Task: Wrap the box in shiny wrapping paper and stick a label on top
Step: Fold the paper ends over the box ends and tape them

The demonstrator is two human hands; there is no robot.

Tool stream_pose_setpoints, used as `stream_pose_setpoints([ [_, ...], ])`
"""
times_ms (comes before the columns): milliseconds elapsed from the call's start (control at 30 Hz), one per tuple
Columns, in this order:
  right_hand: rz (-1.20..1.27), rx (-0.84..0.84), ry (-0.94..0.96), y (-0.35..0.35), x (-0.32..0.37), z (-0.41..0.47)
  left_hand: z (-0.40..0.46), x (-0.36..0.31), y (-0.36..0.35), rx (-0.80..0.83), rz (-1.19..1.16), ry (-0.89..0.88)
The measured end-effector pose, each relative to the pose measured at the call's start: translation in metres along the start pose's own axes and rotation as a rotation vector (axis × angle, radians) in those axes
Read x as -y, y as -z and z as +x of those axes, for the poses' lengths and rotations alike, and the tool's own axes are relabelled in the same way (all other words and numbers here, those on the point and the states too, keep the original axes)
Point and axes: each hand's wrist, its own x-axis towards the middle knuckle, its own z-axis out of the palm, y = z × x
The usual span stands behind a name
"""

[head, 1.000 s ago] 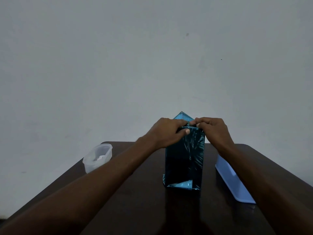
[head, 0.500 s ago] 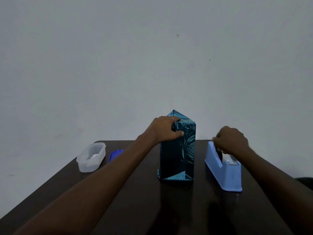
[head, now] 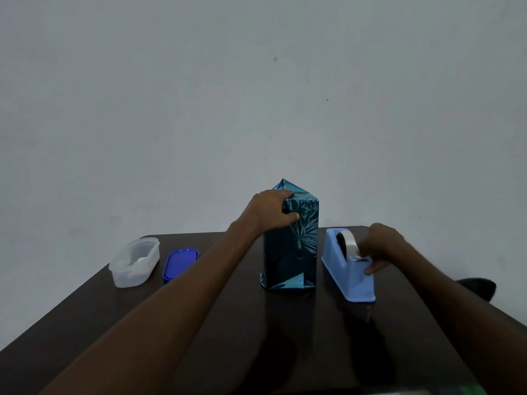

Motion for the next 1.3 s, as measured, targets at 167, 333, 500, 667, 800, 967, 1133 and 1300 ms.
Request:
stream_pose_setpoints([
  [167,0.516,-0.008,-0.129,-0.001,0.006,-0.008,-0.001,0.002,-0.002,-0.005,0.005,-0.003],
  [333,0.686,0.002,-0.084,-0.007,-0.006,-0.013,0.000,0.003,-0.004,-0.020,0.005,-0.004],
  [500,1.020,-0.077,-0.113,-0.010,-0.012,-0.036,0.001,0.002,-0.005,-0.033,0.001,-0.005],
  [667,1.162,-0.228,-0.209,-0.022,-0.010,-0.036,0.001,0.002,-0.006,-0.033,0.008,-0.002],
  [800,1.259,-0.354,-0.160,-0.041,-0.013,-0.037,0.000,0.003,-0.006,-0.041,0.005,0.000],
  [967,1.352,-0.428,-0.175,-0.059,-0.020,-0.039,-0.001,0.002,-0.005,-0.044,0.004,-0.003],
  [1133,1.278,-0.491,-0.200,-0.088,-0.026,-0.043,-0.003,0.002,-0.003,-0.026,-0.001,0.000],
  [1300,1.143,-0.603,-0.239,-0.104,-0.017,-0.044,-0.004,0.001,-0.001,-0.005,-0.004,0.006],
])
